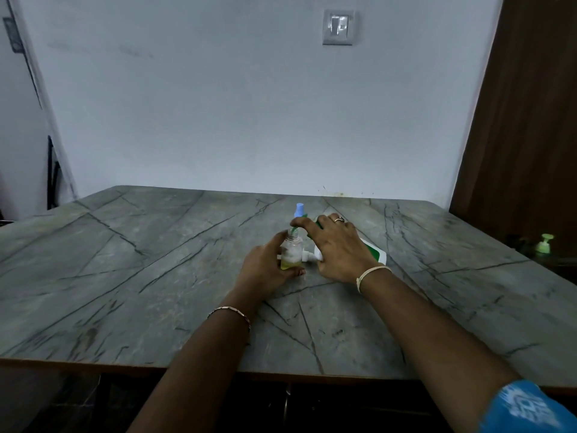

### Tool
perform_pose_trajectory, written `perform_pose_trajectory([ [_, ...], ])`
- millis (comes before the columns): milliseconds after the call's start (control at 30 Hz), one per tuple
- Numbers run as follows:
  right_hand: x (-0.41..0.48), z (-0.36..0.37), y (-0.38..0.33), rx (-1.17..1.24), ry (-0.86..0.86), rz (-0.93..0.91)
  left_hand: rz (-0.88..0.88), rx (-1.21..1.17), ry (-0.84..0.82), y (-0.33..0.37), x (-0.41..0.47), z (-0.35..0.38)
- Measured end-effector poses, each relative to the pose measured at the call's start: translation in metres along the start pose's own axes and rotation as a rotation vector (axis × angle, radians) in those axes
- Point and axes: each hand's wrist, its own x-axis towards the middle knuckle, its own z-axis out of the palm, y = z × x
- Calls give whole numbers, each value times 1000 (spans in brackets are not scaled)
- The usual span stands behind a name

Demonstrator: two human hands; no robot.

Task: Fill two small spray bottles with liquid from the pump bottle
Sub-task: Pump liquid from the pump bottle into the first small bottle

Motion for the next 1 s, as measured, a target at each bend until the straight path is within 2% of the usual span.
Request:
perform_pose_trajectory([
  [1000, -1, 0, -2, -35, 8, 26, 18, -3, 15, -3, 2, 3],
])
